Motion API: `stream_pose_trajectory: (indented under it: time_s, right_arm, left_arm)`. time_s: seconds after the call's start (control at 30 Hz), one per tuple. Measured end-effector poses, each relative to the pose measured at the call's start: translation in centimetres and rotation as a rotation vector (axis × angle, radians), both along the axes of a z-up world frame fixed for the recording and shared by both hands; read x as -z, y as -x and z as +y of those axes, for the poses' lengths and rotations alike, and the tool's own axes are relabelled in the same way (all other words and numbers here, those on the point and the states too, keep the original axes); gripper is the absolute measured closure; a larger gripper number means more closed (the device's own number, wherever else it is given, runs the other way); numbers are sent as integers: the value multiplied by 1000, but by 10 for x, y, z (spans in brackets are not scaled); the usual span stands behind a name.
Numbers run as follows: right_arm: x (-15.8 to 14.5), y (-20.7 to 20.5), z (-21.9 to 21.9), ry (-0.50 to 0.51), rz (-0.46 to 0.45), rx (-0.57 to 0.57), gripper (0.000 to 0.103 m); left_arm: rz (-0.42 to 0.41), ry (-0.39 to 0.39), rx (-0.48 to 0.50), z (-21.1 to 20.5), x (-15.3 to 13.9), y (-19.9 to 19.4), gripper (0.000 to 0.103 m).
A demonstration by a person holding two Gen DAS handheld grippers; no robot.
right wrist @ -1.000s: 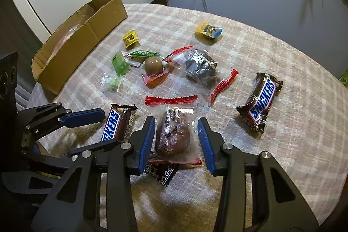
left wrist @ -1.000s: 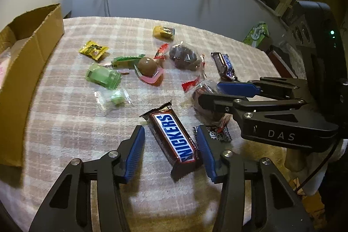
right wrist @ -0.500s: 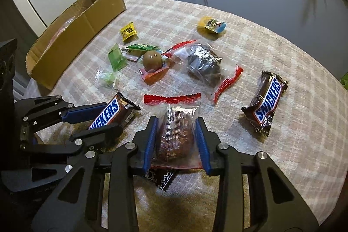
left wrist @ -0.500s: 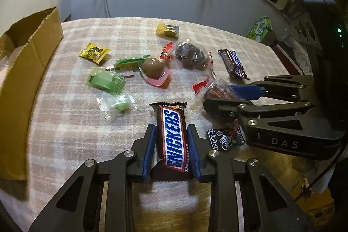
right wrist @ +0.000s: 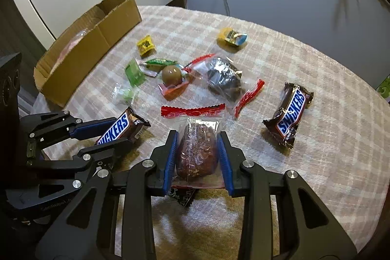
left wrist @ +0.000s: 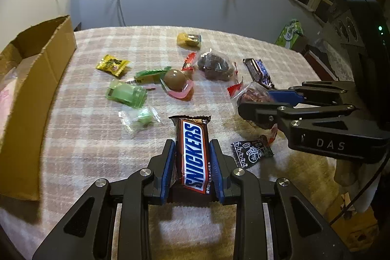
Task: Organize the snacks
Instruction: 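Carry the Snickers with the left gripper into the box while the right gripper drops the brown candy there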
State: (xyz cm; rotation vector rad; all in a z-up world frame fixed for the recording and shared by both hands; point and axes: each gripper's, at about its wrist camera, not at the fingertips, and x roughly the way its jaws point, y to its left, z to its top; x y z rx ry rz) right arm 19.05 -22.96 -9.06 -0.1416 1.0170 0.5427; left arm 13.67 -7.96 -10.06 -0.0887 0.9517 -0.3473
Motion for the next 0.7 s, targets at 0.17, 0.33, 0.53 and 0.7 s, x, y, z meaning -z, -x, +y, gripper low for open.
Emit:
stream_pose_trajectory:
  time_s: [0.17,0.33,0.53,0.7]
  right_arm:
    - [-19,3,10,-12,-30,-18,69]
    - [-37,2,28,-29,-62,-44,69]
    - [-58,-6,53,-53,-102,-70,69]
    - [-72,-14,81,-69,-120,-99,69]
  left_arm:
    - [-32,12,-22,15,-14,4,76]
    - [-73,14,-50,36,-31,8,76]
    - [-116,21,-113,71,-47,10,76]
    - [-139,12,-176,102,-55,11,76]
